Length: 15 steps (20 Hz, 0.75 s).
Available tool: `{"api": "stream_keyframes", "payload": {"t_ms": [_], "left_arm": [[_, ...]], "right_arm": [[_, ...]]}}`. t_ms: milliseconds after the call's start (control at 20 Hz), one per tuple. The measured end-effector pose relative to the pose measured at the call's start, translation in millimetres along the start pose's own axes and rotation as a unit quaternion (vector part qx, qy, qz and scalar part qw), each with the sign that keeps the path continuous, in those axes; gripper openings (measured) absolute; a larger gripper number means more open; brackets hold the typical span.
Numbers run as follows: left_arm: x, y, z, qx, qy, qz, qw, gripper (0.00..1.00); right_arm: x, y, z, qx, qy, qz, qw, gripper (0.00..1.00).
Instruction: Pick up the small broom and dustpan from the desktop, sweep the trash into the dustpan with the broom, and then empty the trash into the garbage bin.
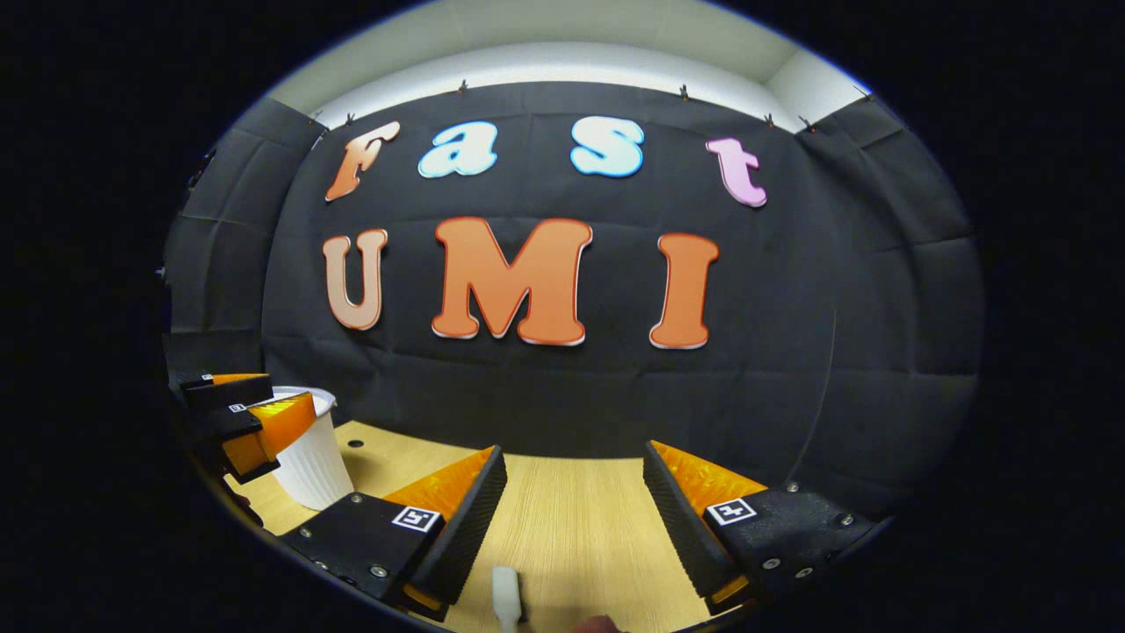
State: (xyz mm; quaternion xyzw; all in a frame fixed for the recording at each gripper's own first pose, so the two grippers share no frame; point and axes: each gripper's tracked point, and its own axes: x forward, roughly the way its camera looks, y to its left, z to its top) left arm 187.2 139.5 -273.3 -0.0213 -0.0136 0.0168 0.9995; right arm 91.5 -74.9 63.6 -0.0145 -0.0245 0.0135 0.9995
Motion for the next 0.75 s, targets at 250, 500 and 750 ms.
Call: {"api": "stream_keyframes", "payload": {"t_ms": [250,500,750], "left_arm": [[-17,-5,13,0.005,-0.037,0.012,0.999,0.9],[-25,-8,-1,0.003,-0.014,0.024,1.0,0.9],[-31,-11,-10,-0.003,0.001,0.03,1.0,0.9]], "right_arm": [[-3,-3,2,-0.014,-0.013,-0.009,1.0,0.94],[-11,1,-2,0.024,-0.009,0.007,1.0,0.94],[-16,2,-6,0.004,-0.007,0.015,1.0,0.94]]}}
